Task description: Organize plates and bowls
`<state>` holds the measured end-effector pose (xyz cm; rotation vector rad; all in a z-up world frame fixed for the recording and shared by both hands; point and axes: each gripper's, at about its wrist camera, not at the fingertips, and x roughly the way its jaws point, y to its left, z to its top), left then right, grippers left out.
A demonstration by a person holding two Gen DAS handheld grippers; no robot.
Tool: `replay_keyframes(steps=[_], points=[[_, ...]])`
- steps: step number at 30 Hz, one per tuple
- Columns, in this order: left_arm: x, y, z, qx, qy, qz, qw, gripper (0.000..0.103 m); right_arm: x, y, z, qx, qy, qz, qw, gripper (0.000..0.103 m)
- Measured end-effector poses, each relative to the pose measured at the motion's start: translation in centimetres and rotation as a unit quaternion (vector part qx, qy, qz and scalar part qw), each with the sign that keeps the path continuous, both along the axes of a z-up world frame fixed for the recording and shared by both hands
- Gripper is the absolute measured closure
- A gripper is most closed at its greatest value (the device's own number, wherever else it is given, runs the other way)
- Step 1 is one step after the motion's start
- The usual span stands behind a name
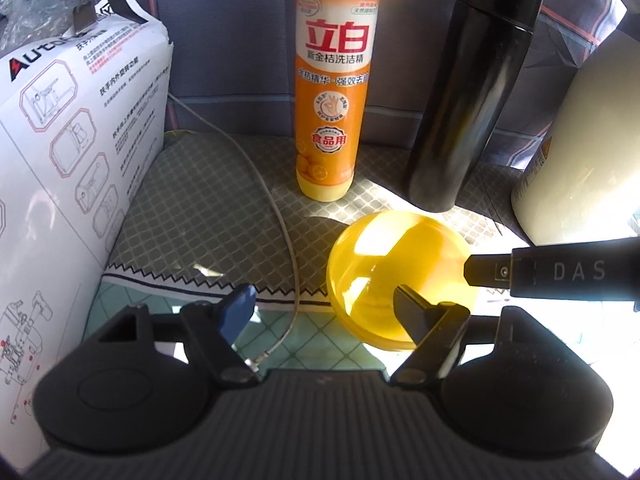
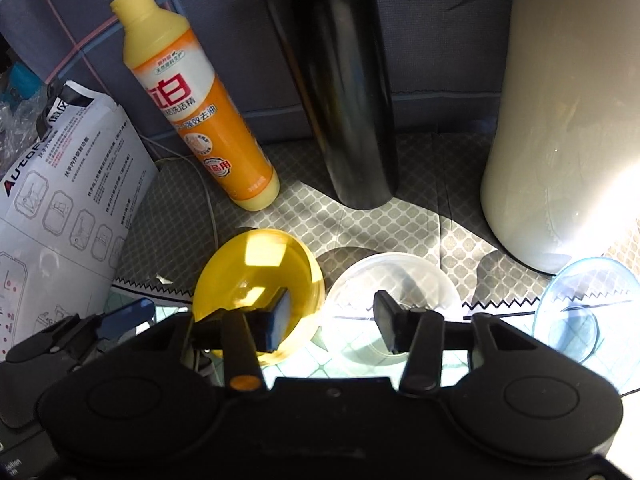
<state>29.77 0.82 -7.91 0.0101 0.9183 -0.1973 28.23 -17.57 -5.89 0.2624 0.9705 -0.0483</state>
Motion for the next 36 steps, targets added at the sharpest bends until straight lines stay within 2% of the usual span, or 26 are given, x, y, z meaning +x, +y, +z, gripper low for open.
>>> replay_keyframes(steps=[2,3,5,6,9,12,16,25,36], points=[[0.1,-0.1,-0.1,0.003,-0.001,-0.003,1.0000,0.028,0.1,0.1,-0.1,-0.004,0.000,0.002,1.000,0.063],[0.1,-0.2,-0.1,0.005,-0.001,-0.006,1.0000,0.032,0.2,0.1,-0.1,-0.004,0.001,0.004,1.000,0.069],[0.1,-0.3,-0.2,0.006,0.001,-0.011,0.9999,0.051,0.3,0.4,-0.2,0.001,0.004,0.013,1.000,0.085],[0.1,-0.4,-0.3,0.004,0.004,-0.015,0.9999,0.065,0.4,0.6,-0.2,0.002,0.005,0.016,1.000,0.092],[0.1,-0.7,-0.5,-0.001,0.009,-0.022,0.9997,0.082,0.5,1.3,-0.2,-0.008,-0.002,0.024,1.000,0.097],[0.0,-0.9,-0.6,0.012,0.005,-0.021,0.9997,0.085,0.5,1.9,-0.2,-0.022,-0.008,0.030,0.999,0.097],[0.1,-0.5,-0.6,0.008,0.007,-0.013,0.9999,0.090,0.5,1.9,-0.2,-0.022,-0.008,0.025,0.999,0.097],[-1.6,-0.4,0.7,0.010,0.006,-0.004,0.9999,0.091,-0.9,2.4,0.5,-0.020,-0.009,0.026,0.999,0.097],[-6.4,-0.8,3.7,0.004,-0.001,-0.018,0.9998,0.091,-6.1,2.1,2.4,-0.015,-0.014,0.020,1.000,0.097]])
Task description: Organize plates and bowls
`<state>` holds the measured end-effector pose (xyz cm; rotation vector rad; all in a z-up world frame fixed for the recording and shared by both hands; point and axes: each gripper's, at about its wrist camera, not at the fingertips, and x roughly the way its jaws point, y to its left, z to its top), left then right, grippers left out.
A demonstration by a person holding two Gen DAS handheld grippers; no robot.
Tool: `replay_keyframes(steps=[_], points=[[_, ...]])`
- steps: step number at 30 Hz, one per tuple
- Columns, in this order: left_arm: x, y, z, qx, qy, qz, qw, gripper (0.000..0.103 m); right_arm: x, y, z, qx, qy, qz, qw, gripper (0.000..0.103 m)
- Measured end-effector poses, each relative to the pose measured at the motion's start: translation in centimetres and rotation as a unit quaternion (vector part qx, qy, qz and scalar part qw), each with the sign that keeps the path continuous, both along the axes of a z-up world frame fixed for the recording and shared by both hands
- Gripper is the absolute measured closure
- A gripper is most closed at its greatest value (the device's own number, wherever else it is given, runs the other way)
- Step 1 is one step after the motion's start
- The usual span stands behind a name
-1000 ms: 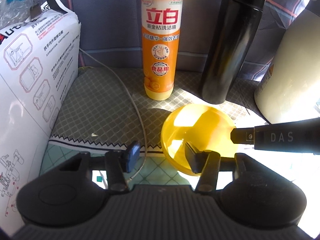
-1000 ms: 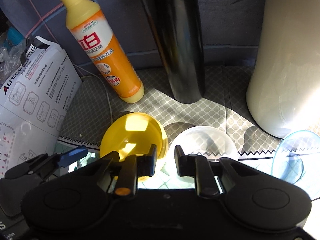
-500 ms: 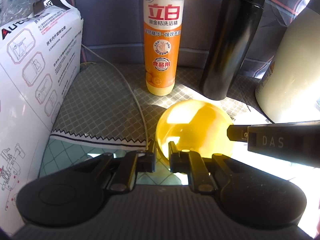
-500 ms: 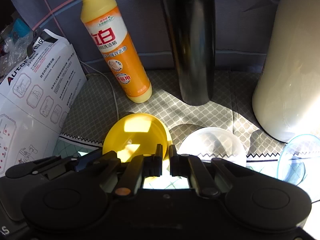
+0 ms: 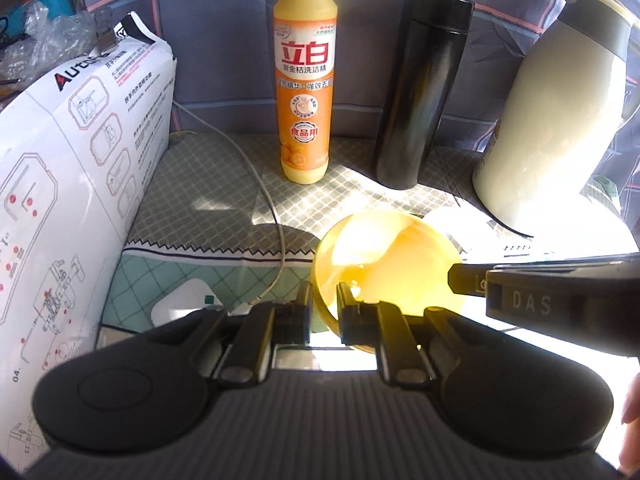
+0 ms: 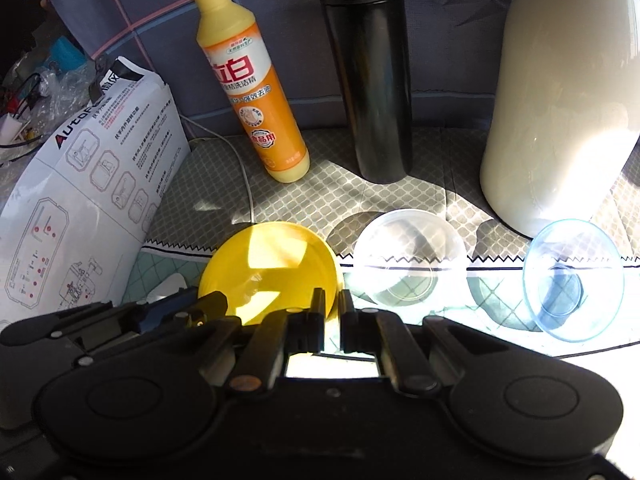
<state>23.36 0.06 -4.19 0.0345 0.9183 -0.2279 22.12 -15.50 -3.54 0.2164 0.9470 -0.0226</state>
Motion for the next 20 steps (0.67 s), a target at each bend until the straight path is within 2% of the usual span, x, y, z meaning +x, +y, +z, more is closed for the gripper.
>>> replay_keyframes(steps=[7,11,20], points=[[-4.7,-2.0,1.5,-0.002,0.002,-0.022,0.9997,0.091,-6.2,-1.5,1.1,0.013,-0.017,-0.013,1.000,0.097],[-7.8,-3.2,2.0,-0.015,0.011,-0.045,0.9988,0.091,-10.3,-3.2,1.5,0.018,-0.021,-0.021,0.999,0.096],[-15.7,-7.7,1.6,-0.007,0.033,-0.128,0.9912,0.090,-19.3,-7.4,0.0,0.023,0.005,-0.042,0.999,0.096]])
